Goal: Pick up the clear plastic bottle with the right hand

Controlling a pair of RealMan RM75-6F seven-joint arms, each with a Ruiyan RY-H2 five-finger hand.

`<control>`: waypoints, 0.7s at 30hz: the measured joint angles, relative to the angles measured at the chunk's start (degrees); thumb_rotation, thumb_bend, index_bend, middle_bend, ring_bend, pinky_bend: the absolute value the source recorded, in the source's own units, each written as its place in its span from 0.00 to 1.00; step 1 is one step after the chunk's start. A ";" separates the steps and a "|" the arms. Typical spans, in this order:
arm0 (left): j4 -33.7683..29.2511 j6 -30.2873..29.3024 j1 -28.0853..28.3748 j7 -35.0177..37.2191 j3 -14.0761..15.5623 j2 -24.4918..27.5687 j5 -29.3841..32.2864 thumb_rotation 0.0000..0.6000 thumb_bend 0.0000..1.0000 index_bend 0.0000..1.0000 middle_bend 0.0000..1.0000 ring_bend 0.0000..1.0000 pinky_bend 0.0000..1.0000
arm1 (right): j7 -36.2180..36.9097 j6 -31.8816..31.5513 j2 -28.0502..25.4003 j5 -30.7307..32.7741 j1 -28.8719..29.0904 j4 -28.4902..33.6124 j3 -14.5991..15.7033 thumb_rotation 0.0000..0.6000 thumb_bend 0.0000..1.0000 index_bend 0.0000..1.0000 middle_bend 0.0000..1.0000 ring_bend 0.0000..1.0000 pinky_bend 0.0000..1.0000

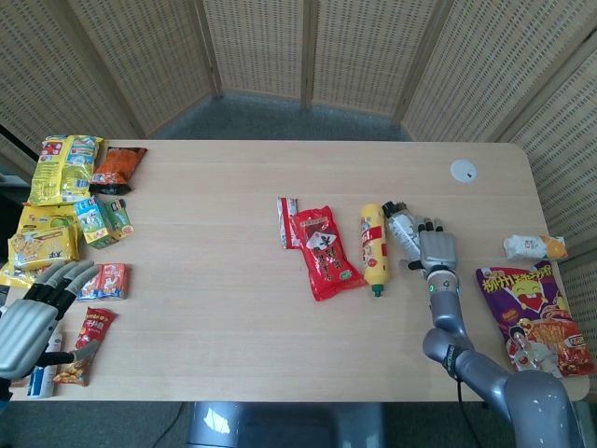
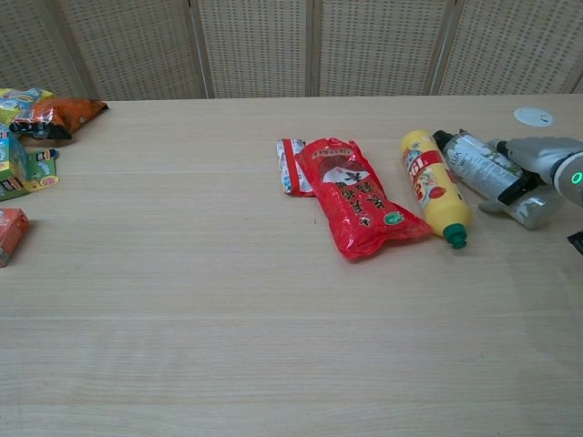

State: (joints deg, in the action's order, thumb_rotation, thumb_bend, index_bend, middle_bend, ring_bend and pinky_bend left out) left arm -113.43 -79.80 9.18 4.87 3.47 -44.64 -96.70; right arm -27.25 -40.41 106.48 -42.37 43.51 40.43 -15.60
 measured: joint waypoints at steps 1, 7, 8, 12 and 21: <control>0.04 -0.08 -0.06 0.07 0.00 0.02 0.05 0.96 0.21 0.00 0.00 0.00 0.00 | 0.58 0.14 0.23 -0.30 0.18 -0.23 -0.20 1.00 0.35 0.02 0.29 0.48 0.83; 0.40 -0.18 -0.12 0.37 -0.10 -0.13 0.04 0.96 0.21 0.00 0.00 0.00 0.00 | 3.84 0.53 1.03 -2.30 0.91 -1.11 -1.41 1.00 0.45 0.19 0.56 0.79 1.00; 0.42 -0.25 -0.14 0.39 -0.12 -0.15 0.03 0.96 0.21 0.00 0.00 0.00 0.00 | 4.22 0.39 1.05 -2.58 0.98 -1.11 -1.62 1.00 0.45 0.22 0.59 0.84 1.00; 0.45 -0.46 -0.27 0.45 -0.15 -0.12 0.01 0.96 0.21 0.00 0.00 0.00 0.00 | 5.87 -0.83 0.61 -4.01 1.17 -0.23 -2.38 1.00 0.48 0.29 0.68 0.92 1.00; 0.21 -1.01 -0.57 0.13 -0.14 -0.21 -0.58 0.96 0.21 0.00 0.00 0.00 0.00 | 5.71 -5.26 -3.67 -6.03 0.69 7.61 -3.31 1.00 0.51 0.35 0.73 1.00 1.00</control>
State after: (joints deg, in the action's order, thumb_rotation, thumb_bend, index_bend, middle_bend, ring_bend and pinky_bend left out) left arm -113.22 -80.81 8.61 4.99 3.33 -44.85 -97.28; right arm -21.54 -45.68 102.81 -48.40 44.21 48.03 -18.91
